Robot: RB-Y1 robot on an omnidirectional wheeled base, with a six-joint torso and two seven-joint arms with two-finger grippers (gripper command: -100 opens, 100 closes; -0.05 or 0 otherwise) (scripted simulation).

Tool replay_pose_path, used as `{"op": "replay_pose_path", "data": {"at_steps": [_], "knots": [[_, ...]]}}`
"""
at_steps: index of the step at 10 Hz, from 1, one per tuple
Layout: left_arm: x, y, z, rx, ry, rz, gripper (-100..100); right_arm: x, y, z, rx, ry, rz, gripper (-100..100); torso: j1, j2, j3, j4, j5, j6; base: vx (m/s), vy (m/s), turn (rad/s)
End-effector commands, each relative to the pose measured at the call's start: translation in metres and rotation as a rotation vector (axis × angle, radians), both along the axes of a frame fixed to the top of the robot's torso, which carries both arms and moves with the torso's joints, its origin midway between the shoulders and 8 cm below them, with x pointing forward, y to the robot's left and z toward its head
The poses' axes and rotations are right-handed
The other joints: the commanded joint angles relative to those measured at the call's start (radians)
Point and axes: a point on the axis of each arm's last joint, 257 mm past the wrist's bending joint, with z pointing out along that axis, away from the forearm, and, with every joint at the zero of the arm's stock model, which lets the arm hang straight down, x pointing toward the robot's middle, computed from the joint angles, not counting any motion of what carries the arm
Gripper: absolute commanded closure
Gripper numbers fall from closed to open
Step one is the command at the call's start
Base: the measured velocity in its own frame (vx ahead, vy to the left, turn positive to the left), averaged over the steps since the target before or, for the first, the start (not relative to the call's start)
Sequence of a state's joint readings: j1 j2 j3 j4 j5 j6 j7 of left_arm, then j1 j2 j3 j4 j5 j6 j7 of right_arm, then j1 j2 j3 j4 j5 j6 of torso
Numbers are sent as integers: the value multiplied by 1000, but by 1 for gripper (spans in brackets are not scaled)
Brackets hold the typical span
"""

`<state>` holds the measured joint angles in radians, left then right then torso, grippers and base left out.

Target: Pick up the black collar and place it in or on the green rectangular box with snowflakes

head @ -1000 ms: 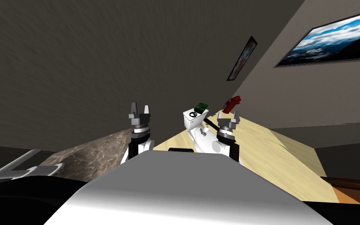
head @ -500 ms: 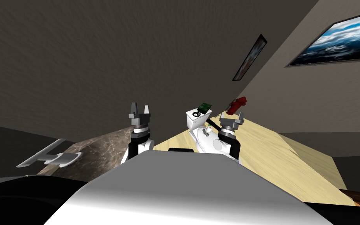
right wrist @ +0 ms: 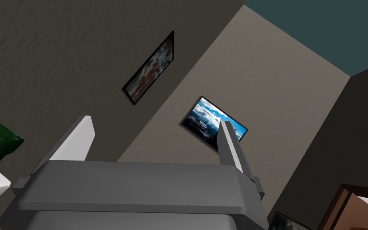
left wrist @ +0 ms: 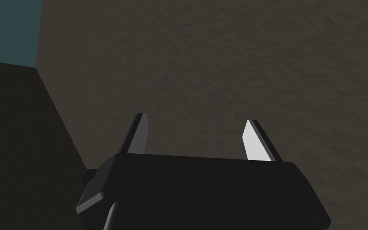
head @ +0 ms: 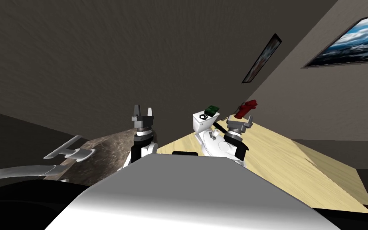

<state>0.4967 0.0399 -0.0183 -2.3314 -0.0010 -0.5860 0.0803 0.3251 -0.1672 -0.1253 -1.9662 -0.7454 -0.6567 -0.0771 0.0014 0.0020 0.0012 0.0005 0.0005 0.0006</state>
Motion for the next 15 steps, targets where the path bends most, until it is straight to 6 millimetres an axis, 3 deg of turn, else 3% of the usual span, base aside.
{"op": "replay_pose_path", "data": {"at_steps": [1, 3, 4, 6, 7, 9, 10, 12, 13, 15], "knots": [[0, 0, 0, 0, 0, 0, 0, -1, -18, -4, 59, -31, -8, -100, 0, 0, 0, 0, 0, 0, -34, 53, 214], [0, 0, 0, 0, 0, 0, 0, -2, -24, -8, 98, -37, -4, -100, 1, 1, 0, 0, 0, 0, -22, 44, 28], [0, 0, 0, 0, 0, 0, 0, -1, -39, -11, 146, -67, -15, -100, 0, 0, 0, 0, 0, 0, -29, 59, 195], [0, 0, 0, 0, 0, 0, 0, -2, -45, -15, 189, -75, -11, -100, 1, 1, 0, 0, 0, 0, -26, 42, 45], [0, 0, 0, 0, 0, 0, 0, -2, -60, -19, 237, -107, -24, -100, 0, 0, 0, 0, 0, 0, -32, 54, 221], [0, 0, 0, 0, 0, 0, 0, -3, -66, -24, 282, -115, -21, -100, 1, 1, 0, 0, 0, 0, -23, 40, 32], [0, 0, 0, 0, 0, 0, 0, -4, -81, -29, 332, -149, -35, -100, 0, 0, 0, 0, 0, 0, -37, 52, 193], [0, 0, 0, 0, 0, 0, 0, -4, -87, -35, 376, -158, -32, -100, 1, 1, 0, 0, 0, 0, -21, 38, 58], [0, 0, 0, 0, 0, 0, 0, -5, -102, -40, 424, -193, -47, -100, -1, 0, 0, 0, 0, 0, -25, 47, 194], [0, 0, 0, 0, 0, 0, 0, -6, -107, -47, 471, -203, -46, -100, -2, -1, 0, 0, 0, 0, 1, -2, 21]]}}
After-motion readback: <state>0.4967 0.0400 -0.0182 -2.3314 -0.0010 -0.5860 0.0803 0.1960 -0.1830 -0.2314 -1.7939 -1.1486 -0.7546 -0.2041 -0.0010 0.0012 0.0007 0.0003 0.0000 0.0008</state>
